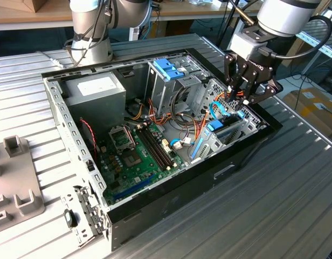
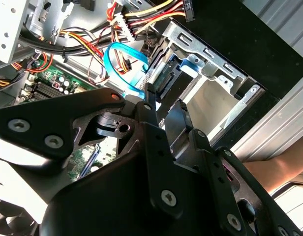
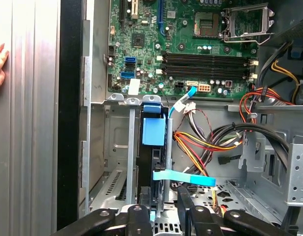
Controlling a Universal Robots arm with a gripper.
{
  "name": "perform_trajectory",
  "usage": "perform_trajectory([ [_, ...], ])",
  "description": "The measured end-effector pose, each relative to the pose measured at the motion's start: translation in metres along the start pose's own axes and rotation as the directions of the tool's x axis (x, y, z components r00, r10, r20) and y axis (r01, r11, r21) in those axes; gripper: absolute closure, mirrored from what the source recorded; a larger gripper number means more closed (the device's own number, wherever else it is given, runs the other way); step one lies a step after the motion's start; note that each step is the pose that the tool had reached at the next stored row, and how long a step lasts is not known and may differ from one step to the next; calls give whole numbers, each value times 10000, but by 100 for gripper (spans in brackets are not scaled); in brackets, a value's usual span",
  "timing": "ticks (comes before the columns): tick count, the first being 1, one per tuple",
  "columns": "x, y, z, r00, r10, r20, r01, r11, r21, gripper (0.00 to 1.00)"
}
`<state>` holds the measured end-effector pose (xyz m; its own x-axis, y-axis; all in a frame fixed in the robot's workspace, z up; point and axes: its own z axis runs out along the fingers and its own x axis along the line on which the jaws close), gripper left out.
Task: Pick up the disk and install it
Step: 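Insert the second disk wire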
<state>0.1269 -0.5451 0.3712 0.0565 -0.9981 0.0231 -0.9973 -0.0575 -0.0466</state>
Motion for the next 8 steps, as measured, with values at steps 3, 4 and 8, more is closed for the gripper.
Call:
perform_trajectory([
  [3,-1,-8,0,10000,-6,0,6,10000,0,64],
  [4,-1,-9,0,10000,-6,0,6,10000,1,64],
  [8,-4,-28,2,10000,-18,2,18,10000,1,64],
])
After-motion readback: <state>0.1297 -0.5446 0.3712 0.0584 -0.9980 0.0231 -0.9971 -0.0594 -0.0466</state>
